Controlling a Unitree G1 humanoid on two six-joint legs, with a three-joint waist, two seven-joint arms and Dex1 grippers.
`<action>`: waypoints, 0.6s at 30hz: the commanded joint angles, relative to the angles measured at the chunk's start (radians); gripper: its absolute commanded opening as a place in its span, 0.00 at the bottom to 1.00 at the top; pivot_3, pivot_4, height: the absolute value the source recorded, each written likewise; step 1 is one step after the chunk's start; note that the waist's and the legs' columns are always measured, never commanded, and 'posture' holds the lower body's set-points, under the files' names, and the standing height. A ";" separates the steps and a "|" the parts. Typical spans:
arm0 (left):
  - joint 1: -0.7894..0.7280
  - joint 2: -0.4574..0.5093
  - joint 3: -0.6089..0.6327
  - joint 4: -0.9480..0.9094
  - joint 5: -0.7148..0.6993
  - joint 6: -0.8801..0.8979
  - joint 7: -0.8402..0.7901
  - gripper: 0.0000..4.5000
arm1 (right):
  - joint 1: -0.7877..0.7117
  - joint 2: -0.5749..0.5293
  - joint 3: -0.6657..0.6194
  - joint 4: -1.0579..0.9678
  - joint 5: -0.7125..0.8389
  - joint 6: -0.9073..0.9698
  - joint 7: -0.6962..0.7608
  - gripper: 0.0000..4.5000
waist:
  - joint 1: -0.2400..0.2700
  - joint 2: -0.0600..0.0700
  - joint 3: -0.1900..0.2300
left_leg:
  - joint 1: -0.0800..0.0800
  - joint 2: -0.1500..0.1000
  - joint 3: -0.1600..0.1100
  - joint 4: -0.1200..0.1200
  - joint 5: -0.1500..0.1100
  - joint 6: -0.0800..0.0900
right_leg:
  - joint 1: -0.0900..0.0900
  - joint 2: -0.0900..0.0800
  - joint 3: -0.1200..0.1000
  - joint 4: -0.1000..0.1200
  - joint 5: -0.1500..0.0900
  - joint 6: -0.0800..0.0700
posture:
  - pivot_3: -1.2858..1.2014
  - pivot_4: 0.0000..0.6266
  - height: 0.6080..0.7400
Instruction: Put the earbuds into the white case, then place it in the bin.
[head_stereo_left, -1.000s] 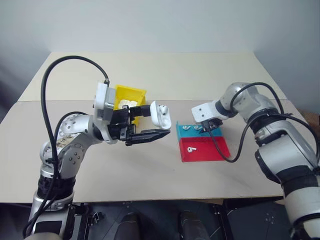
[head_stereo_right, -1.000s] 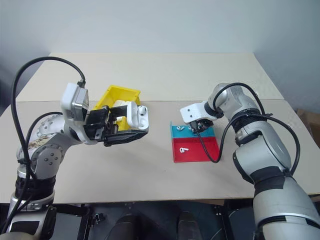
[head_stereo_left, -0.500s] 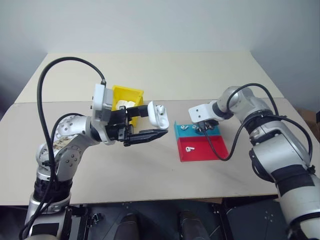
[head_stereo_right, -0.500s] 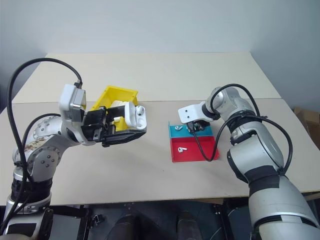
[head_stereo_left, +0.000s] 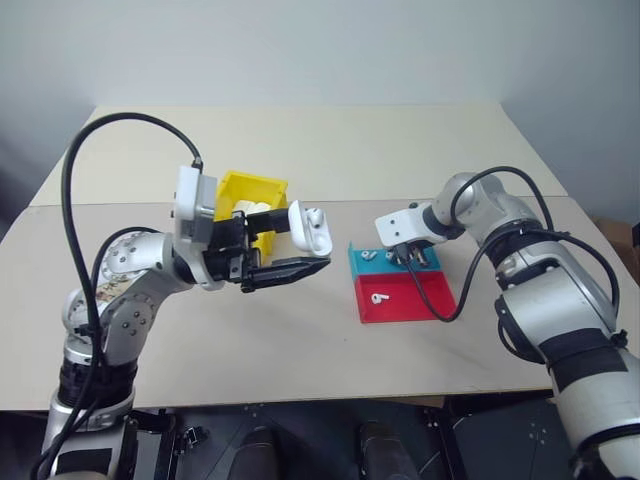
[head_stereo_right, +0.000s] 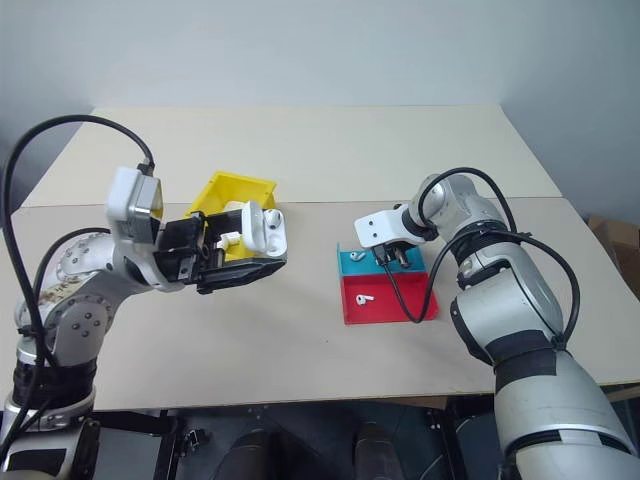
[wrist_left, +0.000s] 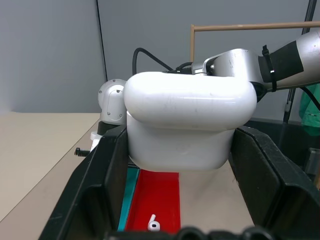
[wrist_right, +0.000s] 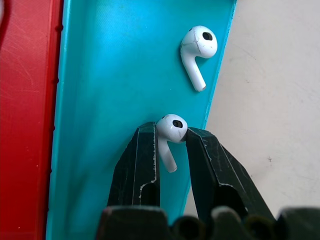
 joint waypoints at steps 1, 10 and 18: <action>-0.004 0.013 0.024 -0.036 -0.019 -0.006 0.002 0.63 | 0.004 0.001 -0.020 0.004 -0.001 0.014 0.009 0.14 | 0.000 0.000 0.000 | 0.000 0.000 0.000 0.000 0.000 0.000 | 0.000 0.000 0.000 0.000 0.000 0.000 | 0.52 0.24 1.00; -0.030 0.002 0.006 -0.017 -0.027 -0.005 -0.009 0.63 | -0.037 -0.073 -0.220 -0.091 0.182 0.239 0.136 0.14 | 0.003 0.001 0.001 | -0.001 0.000 0.000 0.000 0.000 0.000 | -0.001 0.000 0.000 0.002 0.000 0.000 | 0.52 0.24 1.00; -0.076 -0.026 -0.019 0.030 -0.035 -0.001 -0.040 0.63 | 0.232 -0.208 -0.561 -0.903 0.644 0.953 0.257 0.14 | 0.019 0.002 0.002 | -0.002 0.001 -0.002 -0.001 0.000 0.000 | 0.000 0.000 -0.002 0.003 0.000 0.000 | 0.52 0.24 1.00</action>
